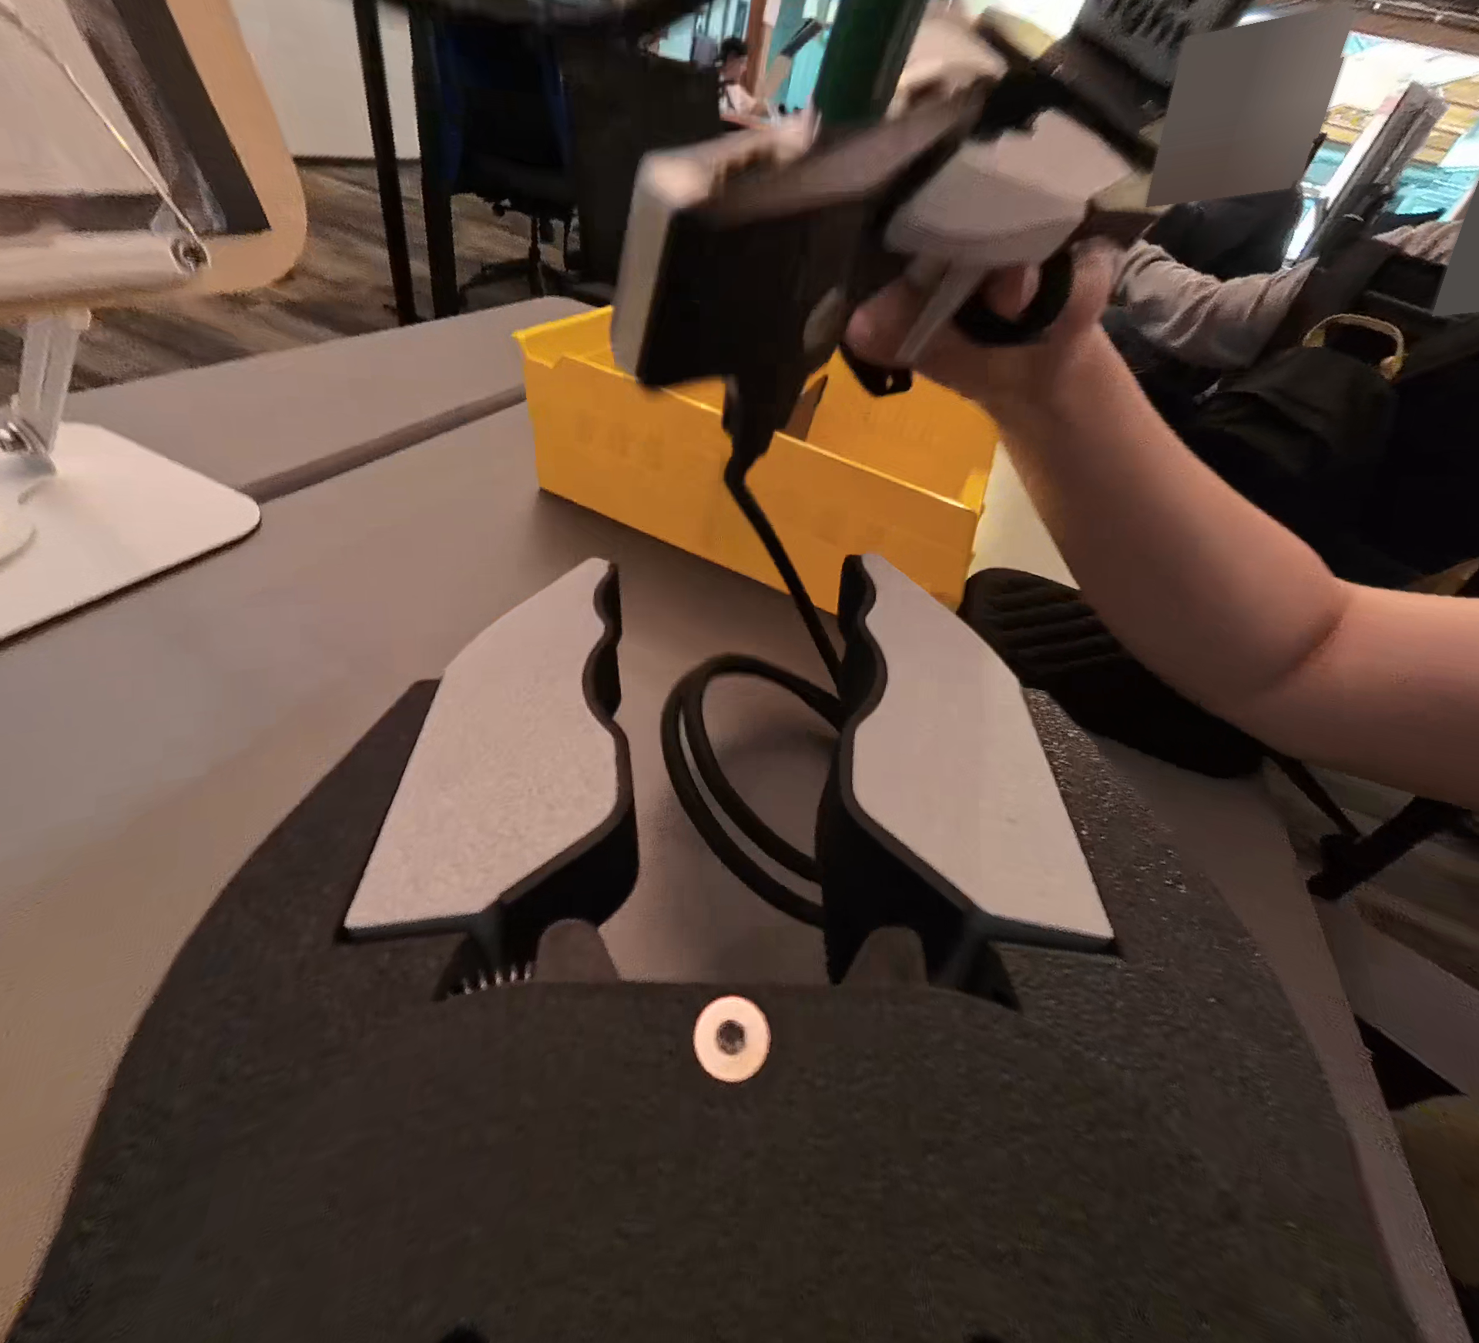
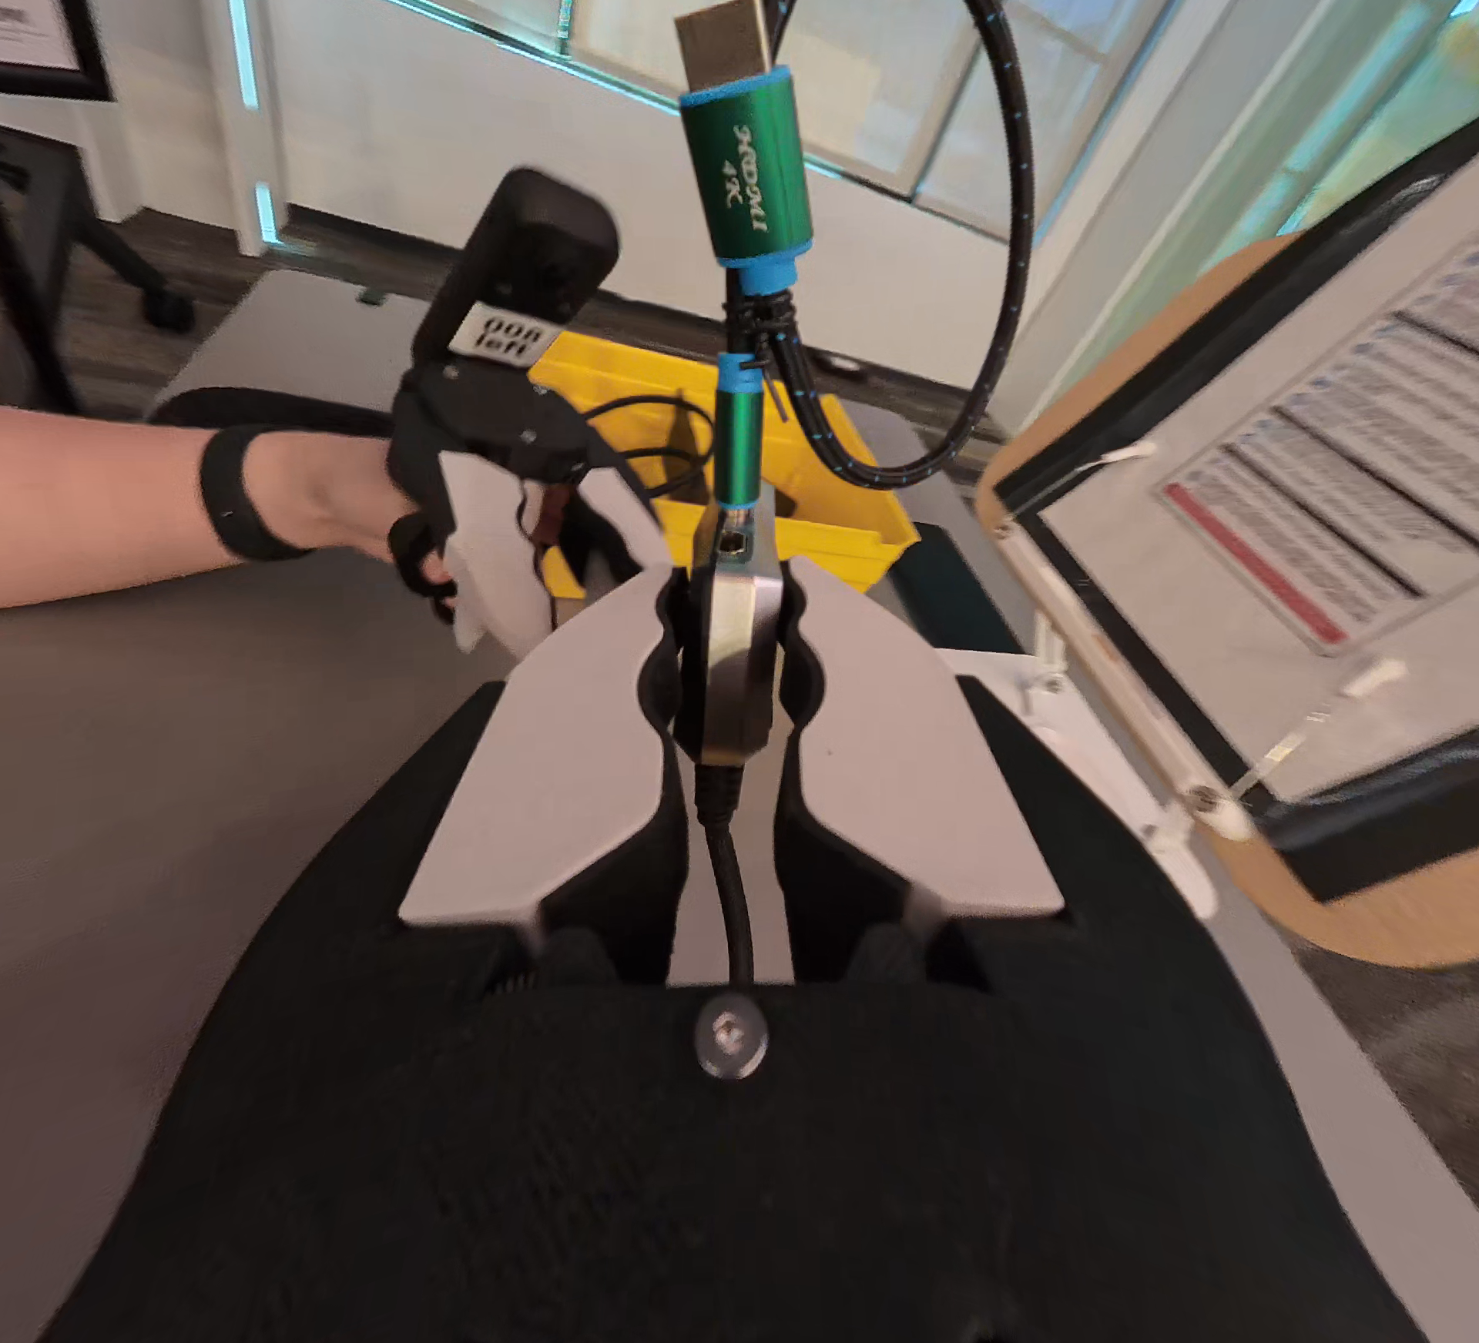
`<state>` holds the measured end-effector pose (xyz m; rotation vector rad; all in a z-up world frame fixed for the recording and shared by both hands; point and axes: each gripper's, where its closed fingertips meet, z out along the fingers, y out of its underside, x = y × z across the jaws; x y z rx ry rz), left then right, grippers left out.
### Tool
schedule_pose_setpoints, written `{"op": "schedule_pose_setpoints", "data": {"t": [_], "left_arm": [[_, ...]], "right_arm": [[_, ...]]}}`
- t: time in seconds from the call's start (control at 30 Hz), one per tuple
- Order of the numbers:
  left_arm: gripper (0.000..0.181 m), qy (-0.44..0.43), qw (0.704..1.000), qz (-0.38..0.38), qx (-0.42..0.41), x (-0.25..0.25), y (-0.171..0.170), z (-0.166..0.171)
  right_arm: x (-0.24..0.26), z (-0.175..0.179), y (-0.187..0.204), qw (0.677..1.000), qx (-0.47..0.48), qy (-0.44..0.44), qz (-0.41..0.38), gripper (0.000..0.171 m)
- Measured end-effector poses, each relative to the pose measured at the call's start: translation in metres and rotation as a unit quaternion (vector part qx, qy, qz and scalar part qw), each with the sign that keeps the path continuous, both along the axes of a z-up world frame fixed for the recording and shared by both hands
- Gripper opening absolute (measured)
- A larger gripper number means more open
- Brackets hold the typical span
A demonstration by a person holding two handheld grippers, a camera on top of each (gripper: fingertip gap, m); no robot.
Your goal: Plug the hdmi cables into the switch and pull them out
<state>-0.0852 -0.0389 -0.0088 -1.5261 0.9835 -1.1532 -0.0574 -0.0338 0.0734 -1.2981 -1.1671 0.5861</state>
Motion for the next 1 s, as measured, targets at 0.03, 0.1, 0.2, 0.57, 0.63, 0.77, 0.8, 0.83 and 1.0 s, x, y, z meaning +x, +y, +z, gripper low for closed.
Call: {"op": "schedule_pose_setpoints", "data": {"t": [0.03, 0.1, 0.2, 0.57, 0.63, 0.77, 0.8, 0.83, 1.0], "left_arm": [[0.05, 0.001, 1.0, 0.004, -0.006, 0.003, 0.003, -0.004], [0.048, -0.003, 1.0, 0.018, -0.015, 0.008, 0.008, -0.011], [0.048, 0.017, 0.999, 0.048, -0.013, 0.014, 0.017, -0.025], [0.046, 0.092, 0.992, 0.074, 0.047, 0.026, 0.016, -0.043], [0.046, 0.095, 0.992, 0.067, 0.042, 0.031, 0.013, -0.046], [0.046, 0.111, 0.991, 0.06, 0.039, 0.036, 0.011, -0.055], [0.046, 0.114, 0.991, 0.059, 0.04, 0.036, 0.01, -0.056], [0.046, 0.117, 0.991, 0.059, 0.04, 0.037, 0.01, -0.058], [0.045, 0.118, 0.99, 0.058, 0.04, 0.038, 0.01, -0.059]], "right_arm": [[0.006, 0.007, 0.001, 1.0, 0.013, 0.005, -0.016, 0.021], [0.017, 0.022, 0.004, 0.998, 0.039, 0.015, -0.051, 0.021], [0.033, 0.047, 0.008, 0.992, 0.077, 0.016, -0.1, 0.021], [0.122, 0.195, 0.048, 0.954, 0.157, -0.026, -0.256, 0.022], [0.144, 0.213, 0.052, 0.944, 0.17, -0.022, -0.281, 0.022], [0.184, 0.219, 0.061, 0.928, 0.163, -0.018, -0.334, 0.022], [0.192, 0.213, 0.063, 0.929, 0.153, -0.02, -0.337, 0.022], [0.199, 0.203, 0.066, 0.929, 0.143, -0.025, -0.342, 0.021], [0.224, 0.119, 0.082, 0.934, 0.067, -0.088, -0.338, 0.022]]}}
